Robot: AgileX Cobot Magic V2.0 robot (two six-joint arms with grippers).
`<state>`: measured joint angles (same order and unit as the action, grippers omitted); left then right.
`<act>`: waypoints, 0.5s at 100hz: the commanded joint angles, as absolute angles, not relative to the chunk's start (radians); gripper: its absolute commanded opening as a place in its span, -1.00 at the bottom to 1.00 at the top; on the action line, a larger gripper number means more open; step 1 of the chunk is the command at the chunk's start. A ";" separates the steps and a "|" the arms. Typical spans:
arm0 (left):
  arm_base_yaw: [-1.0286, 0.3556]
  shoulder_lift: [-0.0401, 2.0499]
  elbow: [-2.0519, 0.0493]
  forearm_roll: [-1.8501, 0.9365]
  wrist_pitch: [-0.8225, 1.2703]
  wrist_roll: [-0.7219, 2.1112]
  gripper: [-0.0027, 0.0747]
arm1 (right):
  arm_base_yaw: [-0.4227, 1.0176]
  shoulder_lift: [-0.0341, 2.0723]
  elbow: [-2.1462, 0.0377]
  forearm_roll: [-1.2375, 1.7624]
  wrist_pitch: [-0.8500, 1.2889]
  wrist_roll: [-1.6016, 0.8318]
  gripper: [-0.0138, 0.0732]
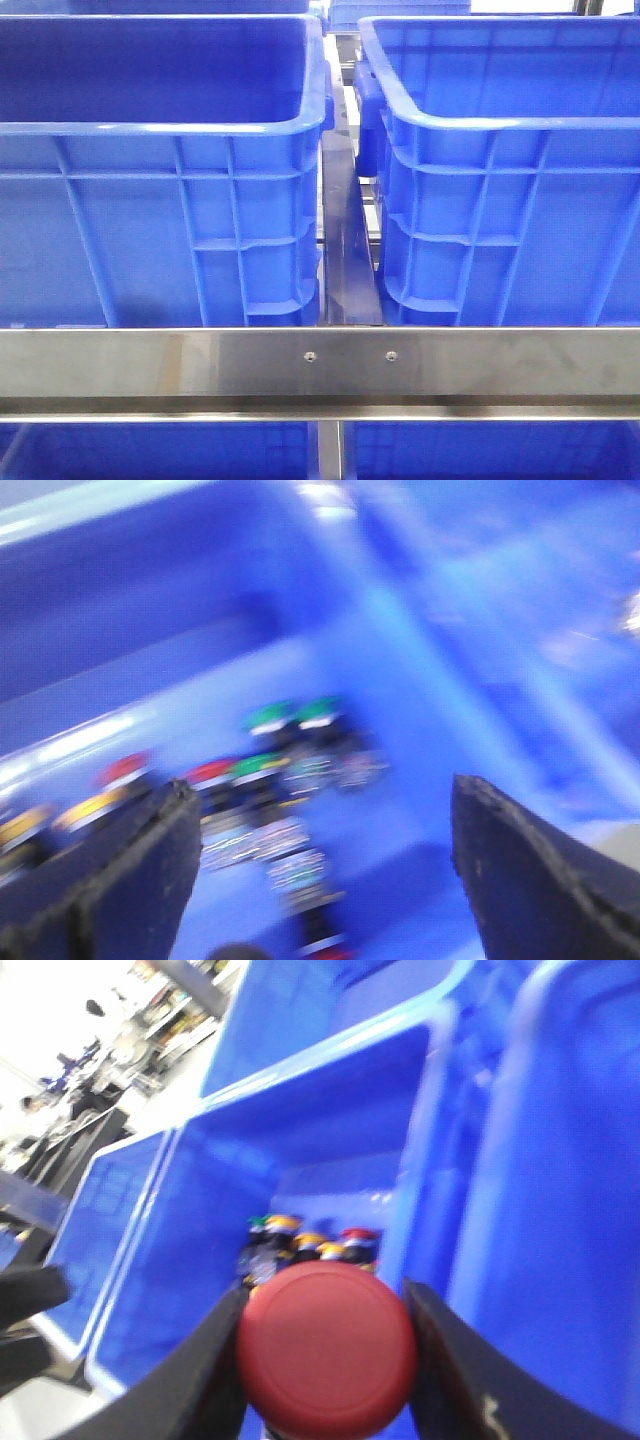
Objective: Pick red and yellow buttons and place in box
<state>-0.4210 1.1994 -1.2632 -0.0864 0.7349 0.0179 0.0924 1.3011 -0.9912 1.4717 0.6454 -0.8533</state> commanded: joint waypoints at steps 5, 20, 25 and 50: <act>-0.315 1.055 -1.152 -0.091 0.581 -0.010 0.35 | 0.057 1.262 -1.026 1.499 0.653 -0.875 -0.33; -0.187 0.910 -1.001 -0.091 0.523 -0.022 0.35 | 0.039 1.262 -1.026 1.492 0.613 -0.902 -0.33; -0.155 0.864 -0.957 -0.091 0.516 -0.022 0.35 | 0.037 1.262 -1.026 1.492 0.591 -0.910 -0.33; -0.046 0.651 -0.798 -0.070 0.513 -0.022 0.13 | 0.035 1.262 -1.026 1.491 0.438 -1.001 -0.33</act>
